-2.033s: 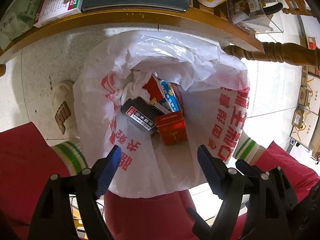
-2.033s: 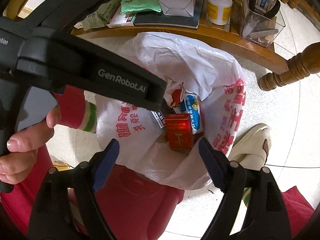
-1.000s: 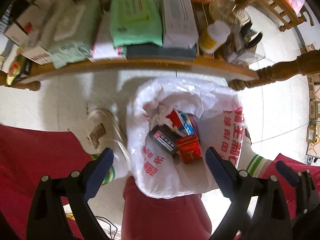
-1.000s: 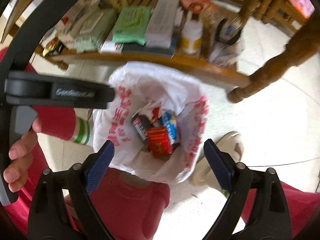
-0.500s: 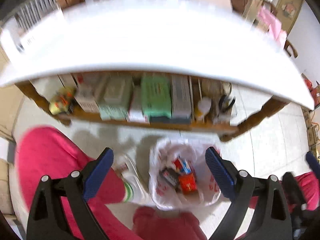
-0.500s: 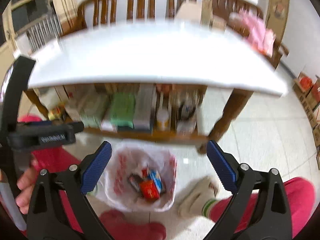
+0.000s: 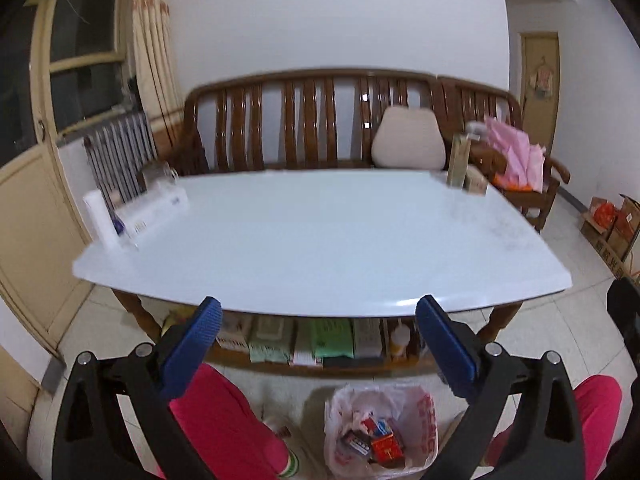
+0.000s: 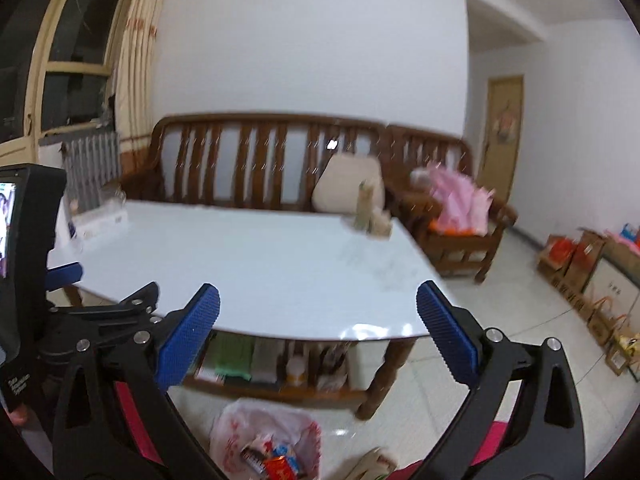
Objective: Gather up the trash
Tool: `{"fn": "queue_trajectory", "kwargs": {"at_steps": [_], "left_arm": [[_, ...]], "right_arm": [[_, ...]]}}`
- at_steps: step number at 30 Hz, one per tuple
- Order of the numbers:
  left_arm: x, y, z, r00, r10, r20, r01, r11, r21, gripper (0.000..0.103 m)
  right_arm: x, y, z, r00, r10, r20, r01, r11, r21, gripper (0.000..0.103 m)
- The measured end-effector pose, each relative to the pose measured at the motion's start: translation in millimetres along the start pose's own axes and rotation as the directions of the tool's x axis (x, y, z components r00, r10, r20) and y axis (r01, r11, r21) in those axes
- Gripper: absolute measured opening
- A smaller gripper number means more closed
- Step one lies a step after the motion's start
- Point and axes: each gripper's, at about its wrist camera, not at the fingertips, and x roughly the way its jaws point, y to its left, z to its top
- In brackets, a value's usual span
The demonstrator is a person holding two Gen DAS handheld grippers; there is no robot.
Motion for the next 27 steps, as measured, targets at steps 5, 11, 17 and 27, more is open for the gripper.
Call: {"fn": "queue_trajectory", "kwargs": {"at_steps": [5,11,17,27], "left_arm": [[-28,1,7,0.999,-0.005,0.049,0.006,1.000,-0.009,0.095],[-44,0,8,0.997,-0.002,0.075,0.002,1.000,-0.008,0.095],[-44,3,8,0.998,-0.018,0.061,0.020,0.999,-0.032,0.095],[-45,6,8,0.998,-0.002,0.060,0.005,0.999,-0.048,0.095]], "right_arm": [[-19,-2,7,0.999,-0.017,0.029,0.017,1.000,0.015,0.096],[-21,0,8,1.000,-0.004,0.013,0.004,0.999,0.032,0.096],[-22,2,10,1.000,-0.003,0.005,0.003,0.999,0.043,0.096],[-20,5,12,1.000,-0.003,-0.004,0.003,0.999,0.045,0.096]]}}
